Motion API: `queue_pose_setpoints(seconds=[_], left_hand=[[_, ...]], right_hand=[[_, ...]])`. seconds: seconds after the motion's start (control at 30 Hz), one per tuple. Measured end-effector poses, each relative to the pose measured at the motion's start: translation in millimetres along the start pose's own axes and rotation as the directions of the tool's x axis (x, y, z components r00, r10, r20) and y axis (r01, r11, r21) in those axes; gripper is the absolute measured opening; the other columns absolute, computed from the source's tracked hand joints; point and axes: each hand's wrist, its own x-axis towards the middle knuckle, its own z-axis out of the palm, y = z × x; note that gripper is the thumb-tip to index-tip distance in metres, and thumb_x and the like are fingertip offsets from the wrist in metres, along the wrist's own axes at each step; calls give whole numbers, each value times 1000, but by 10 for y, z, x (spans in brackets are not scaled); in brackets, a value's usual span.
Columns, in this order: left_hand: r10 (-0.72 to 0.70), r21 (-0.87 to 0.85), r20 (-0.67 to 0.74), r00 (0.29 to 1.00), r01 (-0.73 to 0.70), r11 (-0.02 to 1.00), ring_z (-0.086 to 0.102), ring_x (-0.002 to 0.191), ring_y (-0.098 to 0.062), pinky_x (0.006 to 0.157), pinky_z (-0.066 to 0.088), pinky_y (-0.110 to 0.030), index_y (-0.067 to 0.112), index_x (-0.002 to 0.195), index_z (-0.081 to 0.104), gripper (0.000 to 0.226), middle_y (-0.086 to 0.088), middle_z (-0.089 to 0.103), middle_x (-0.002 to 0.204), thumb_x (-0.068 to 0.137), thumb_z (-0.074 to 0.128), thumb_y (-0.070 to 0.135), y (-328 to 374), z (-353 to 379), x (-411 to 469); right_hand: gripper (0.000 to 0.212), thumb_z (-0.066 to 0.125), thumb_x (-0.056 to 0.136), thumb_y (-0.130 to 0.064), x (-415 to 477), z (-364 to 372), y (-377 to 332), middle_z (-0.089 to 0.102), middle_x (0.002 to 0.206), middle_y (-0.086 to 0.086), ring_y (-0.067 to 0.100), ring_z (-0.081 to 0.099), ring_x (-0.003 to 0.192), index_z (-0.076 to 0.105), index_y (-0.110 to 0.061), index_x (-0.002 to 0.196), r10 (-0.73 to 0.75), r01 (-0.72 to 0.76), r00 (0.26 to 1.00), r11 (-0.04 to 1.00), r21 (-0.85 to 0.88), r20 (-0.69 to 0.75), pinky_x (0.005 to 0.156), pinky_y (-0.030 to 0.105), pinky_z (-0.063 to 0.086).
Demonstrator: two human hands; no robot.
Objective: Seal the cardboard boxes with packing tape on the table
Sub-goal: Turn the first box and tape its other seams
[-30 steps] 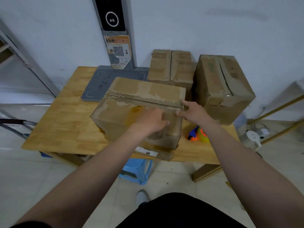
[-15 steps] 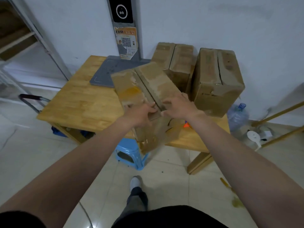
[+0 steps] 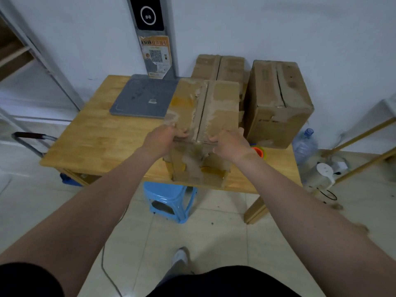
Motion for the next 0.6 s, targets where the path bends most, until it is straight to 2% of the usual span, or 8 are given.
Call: queue_pose_setpoints(seconds=[0.1, 0.17, 0.23, 0.33, 0.5, 0.57, 0.6], left_hand=[[-13, 17, -15, 1000, 13, 1000, 49, 140, -16, 105, 49, -40, 42, 130, 68, 47, 18, 58, 145, 88, 80, 28, 59, -42, 219], [-10, 21, -26, 1000, 11, 1000, 55, 134, -16, 100, 52, -39, 44, 128, 69, 44, 21, 61, 141, 86, 81, 38, 83, -86, 362], [-24, 31, -38, 999, 25, 999, 59, 128, -17, 94, 54, -37, 46, 128, 68, 42, 21, 61, 140, 87, 78, 42, 110, -103, 492], [-37, 4, -64, 997, 38, 999, 60, 125, -16, 88, 55, -34, 44, 130, 68, 41, 19, 62, 140, 90, 77, 40, 179, -108, 699], [-59, -102, -25, 998, 57, 993, 60, 124, -19, 91, 57, -41, 39, 128, 70, 41, 12, 64, 138, 89, 79, 30, 195, -199, 1055], [-74, -79, 73, 995, 80, 994, 53, 131, -24, 95, 53, -43, 41, 127, 67, 44, 9, 57, 143, 89, 77, 21, 233, -247, 1147], [-81, -53, 142, 987, 89, 995, 45, 136, -28, 100, 49, -47, 42, 127, 63, 47, 5, 50, 145, 89, 74, 16, 278, -257, 1184]], right_hand=[[44, 45, 103, -11, 145, 30, 39, 48, 138, 9, 40, 29, 125, 61, -34, 136, 40, -37, 997, 998, 43, -72, 97, 41, 40], [46, 41, 104, -9, 272, 13, 81, 49, 127, 8, 37, 31, 119, 64, -38, 130, 53, -48, 993, 998, 50, -106, 88, 38, 35], [46, 40, 105, -10, 403, -17, 121, 48, 127, 6, 36, 31, 119, 65, -42, 127, 88, -79, 987, 995, 68, -133, 90, 38, 34], [44, 42, 105, -13, 632, -12, 189, 53, 127, 3, 36, 35, 115, 66, -44, 126, 151, -126, 965, 984, 125, -213, 100, 41, 39], [44, 47, 102, -11, 860, 0, 282, 53, 140, 3, 35, 38, 111, 67, -42, 126, 151, -110, 933, 984, 141, -328, 105, 41, 37], [37, 55, 98, -15, 914, 8, 338, 57, 140, -2, 31, 43, 119, 72, -43, 115, 151, -60, 928, 962, 265, -340, 109, 42, 33], [36, 58, 96, -17, 933, 10, 385, 61, 135, -6, 27, 48, 123, 74, -48, 105, 190, -35, 915, 917, 397, -357, 111, 43, 33]])
